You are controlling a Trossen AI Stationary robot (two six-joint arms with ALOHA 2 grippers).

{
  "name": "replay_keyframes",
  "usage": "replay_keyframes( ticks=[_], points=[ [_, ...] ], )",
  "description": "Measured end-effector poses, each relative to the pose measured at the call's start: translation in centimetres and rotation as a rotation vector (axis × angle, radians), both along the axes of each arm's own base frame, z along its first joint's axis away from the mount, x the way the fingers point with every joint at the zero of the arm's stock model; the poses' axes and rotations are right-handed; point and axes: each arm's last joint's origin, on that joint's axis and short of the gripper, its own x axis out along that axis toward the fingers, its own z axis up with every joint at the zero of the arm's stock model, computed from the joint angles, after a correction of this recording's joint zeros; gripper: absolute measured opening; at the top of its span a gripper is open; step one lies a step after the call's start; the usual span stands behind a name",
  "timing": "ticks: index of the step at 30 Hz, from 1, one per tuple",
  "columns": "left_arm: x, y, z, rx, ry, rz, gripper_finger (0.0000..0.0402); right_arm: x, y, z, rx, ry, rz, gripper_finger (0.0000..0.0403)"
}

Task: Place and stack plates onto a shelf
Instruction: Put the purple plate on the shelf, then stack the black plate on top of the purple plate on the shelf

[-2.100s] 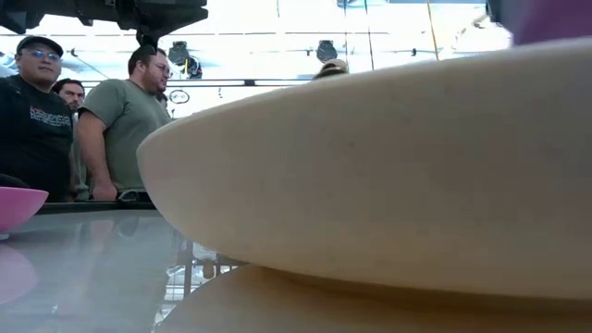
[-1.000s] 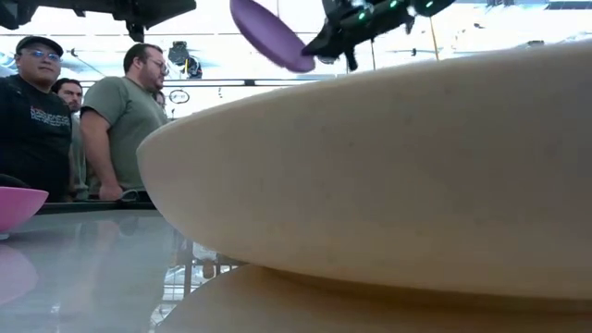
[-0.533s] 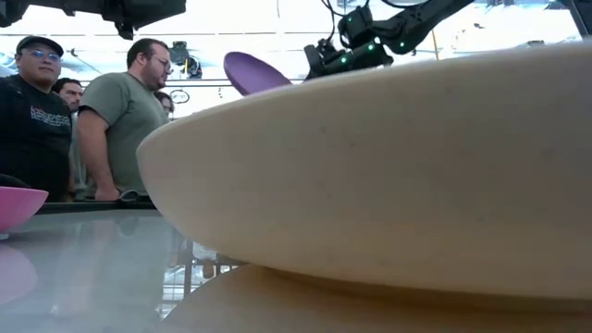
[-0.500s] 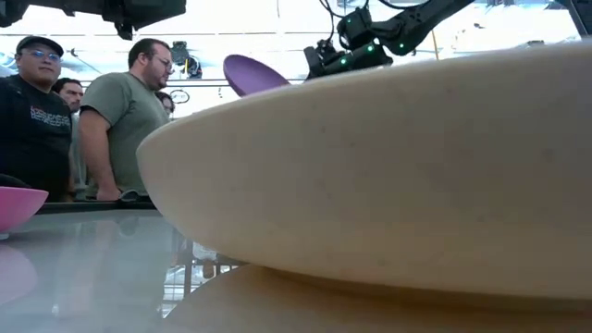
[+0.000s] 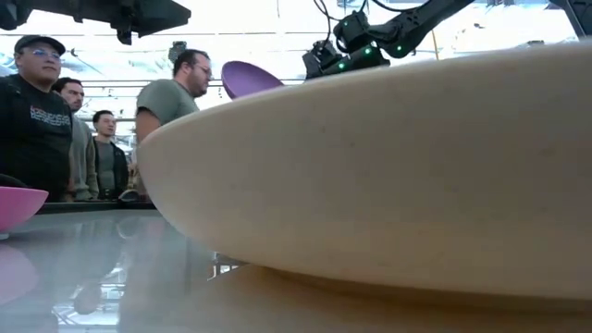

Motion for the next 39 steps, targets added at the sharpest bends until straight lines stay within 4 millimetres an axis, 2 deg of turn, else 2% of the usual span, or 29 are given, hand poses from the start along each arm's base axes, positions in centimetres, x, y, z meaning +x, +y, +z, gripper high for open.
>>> replay_keyframes(
  ticks=[6,11,18,27,33,36,39],
  points=[
    [0.0,0.1,0.0,-0.021,-0.011,0.003,0.0118,0.9,-0.5,-2.2,0.038,0.039,0.005,0.0],
    [0.0,0.1,0.0,-0.029,-0.012,-0.005,0.0118,1.6,-0.6,-3.2,0.041,0.049,0.011,0.0001],
    [0.0,0.1,-0.1,-0.024,-0.007,-0.008,0.0118,1.6,-0.6,-3.3,0.029,0.048,0.01,0.002],
    [0.0,0.1,-0.1,-0.024,-0.004,-0.008,0.0118,1.7,-0.6,-3.1,0.011,0.034,0.007,0.0024],
    [0.0,0.1,-0.1,-0.024,-0.002,-0.008,0.0118,1.4,-0.4,-2.1,-0.018,0.015,0.017,0.0052],
    [0.0,0.1,-0.1,-0.023,-0.001,-0.007,0.0118,0.6,0.3,-0.2,-0.024,-0.022,0.047,0.0085],
    [0.0,0.1,-0.1,-0.023,0.001,-0.007,0.0118,-0.8,1.8,2.8,-0.014,-0.074,0.144,0.0118]
  ],
)
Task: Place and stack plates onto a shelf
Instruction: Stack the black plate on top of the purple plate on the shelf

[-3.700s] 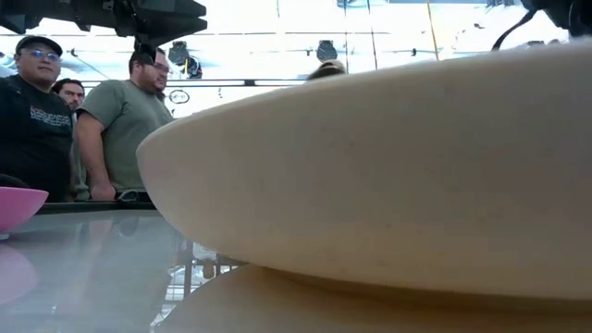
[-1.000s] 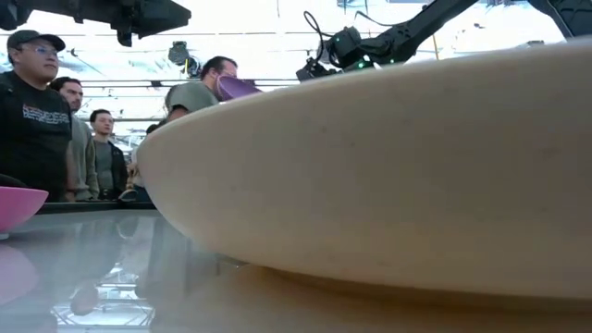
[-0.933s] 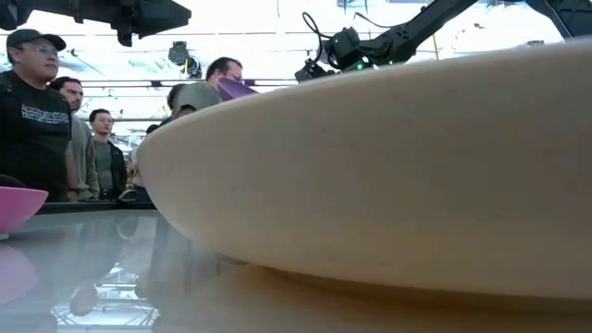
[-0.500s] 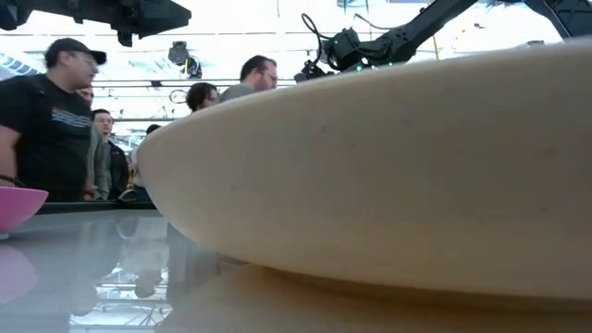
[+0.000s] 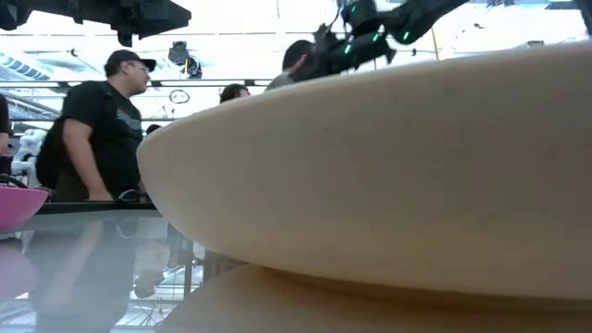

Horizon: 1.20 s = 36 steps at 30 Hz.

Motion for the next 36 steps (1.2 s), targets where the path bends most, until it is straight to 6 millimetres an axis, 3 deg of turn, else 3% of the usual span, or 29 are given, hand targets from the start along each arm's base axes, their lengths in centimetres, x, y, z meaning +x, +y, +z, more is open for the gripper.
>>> replay_keyframes(
  ticks=[4,8,13,18,24,30,36],
  points=[
    [0.0,0.0,-0.3,0.004,0.035,-0.001,0.0118,-2.2,3.5,3.5,-0.038,0.006,0.095,0.0133],
    [0.1,0.0,-0.4,-0.014,0.034,-0.003,0.0118,-4.9,8.5,5.3,-0.106,0.005,0.196,0.013],
    [0.2,-0.1,-0.5,-0.058,0.015,-0.016,0.0118,-8.9,14.4,4.7,-0.133,-0.063,0.296,0.0121],
    [1.6,-0.6,-1.3,-0.059,0.084,-0.051,0.0118,-12.6,18.7,1.8,-0.156,-0.22,0.321,0.0119],
    [4.8,-2.0,-0.6,0.004,0.2,-0.083,0.0118,-15.3,21.3,-1.8,-0.193,-0.395,0.35,0.0119],
    [8.3,-3.4,0.5,0.048,0.315,-0.126,0.012,-16.1,22.4,-3.7,-0.164,-0.428,0.381,0.0118],
    [11.1,-4.3,-1.0,0.01,0.471,-0.158,0.0177,-16.0,23.0,-4.6,-0.157,-0.405,0.422,0.0118]
  ],
)
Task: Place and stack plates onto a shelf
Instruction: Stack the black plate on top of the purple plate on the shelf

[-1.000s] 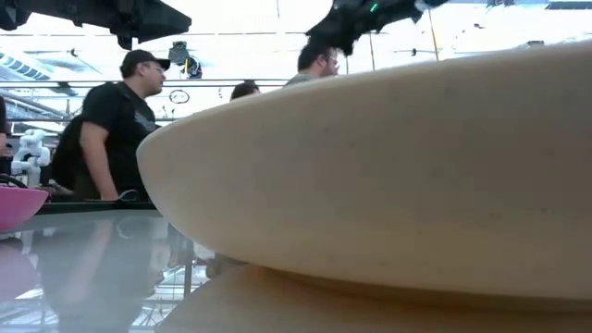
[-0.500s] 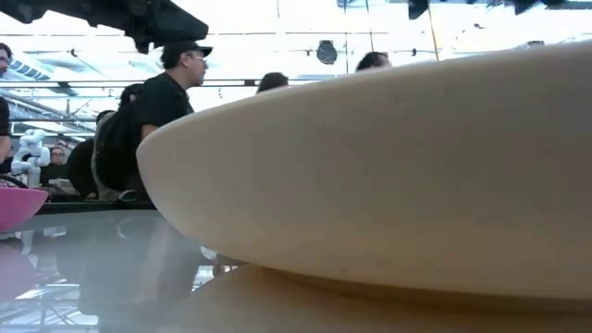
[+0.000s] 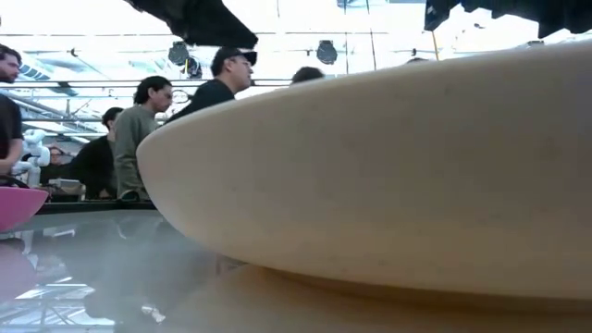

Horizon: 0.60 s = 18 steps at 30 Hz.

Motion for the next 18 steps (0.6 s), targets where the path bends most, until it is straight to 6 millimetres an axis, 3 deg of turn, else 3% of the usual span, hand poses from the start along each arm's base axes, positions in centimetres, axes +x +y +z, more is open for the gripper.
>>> replay_keyframes(
  ticks=[7,18],
  points=[
    [1.4,-2.1,-3.3,-0.016,0.165,-0.135,0.0244,-0.1,0.2,0.0,-0.01,0.001,0.01,0.0118],
    [2.3,-5.2,-7.7,0.096,0.34,-0.274,0.0248,-0.1,0.2,0.3,-0.031,-0.042,0.007,0.0118]
  ],
)
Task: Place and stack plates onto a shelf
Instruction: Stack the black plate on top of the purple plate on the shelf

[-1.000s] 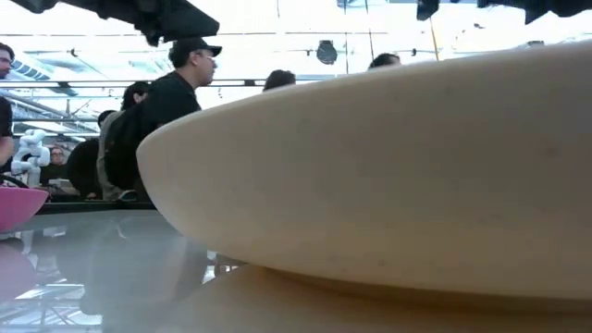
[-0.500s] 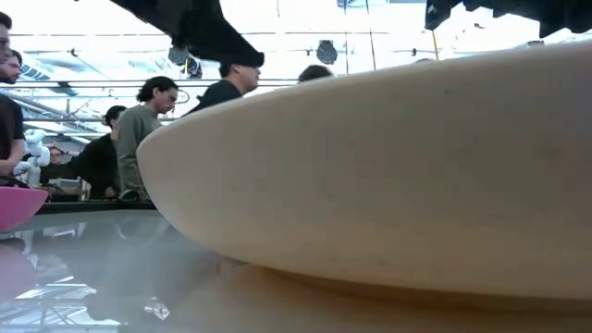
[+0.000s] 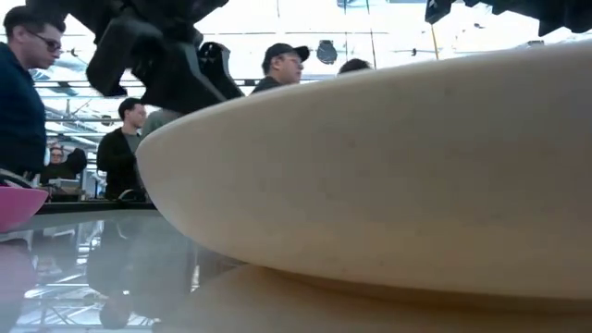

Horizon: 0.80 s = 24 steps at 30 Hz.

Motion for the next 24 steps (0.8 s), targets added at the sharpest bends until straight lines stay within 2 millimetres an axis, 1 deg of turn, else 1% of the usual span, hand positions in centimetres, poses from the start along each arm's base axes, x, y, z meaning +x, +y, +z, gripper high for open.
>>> replay_keyframes(
  ticks=[4,7,14,19,24],
  points=[
    [0.3,-0.4,-1.3,0.034,0.039,-0.043,0.0248,0.0,0.0,0.0,0.002,0.002,0.0,0.0118],
    [0.7,-0.7,-2.1,0.022,0.057,-0.086,0.0248,0.0,0.0,-0.1,0.003,0.011,0.001,0.0118],
    [1.1,-0.9,-3.8,0.031,0.107,-0.104,0.0248,0.0,0.0,-0.1,0.028,0.017,0.006,0.0118],
    [1.3,-0.7,-4.8,0.036,0.144,-0.101,0.0248,0.0,0.0,-0.1,0.028,0.017,0.006,0.0118],
    [1.7,0.2,-5.7,0.045,0.174,-0.074,0.0244,0.0,0.0,-0.1,0.029,0.015,0.006,0.0118]
  ],
)
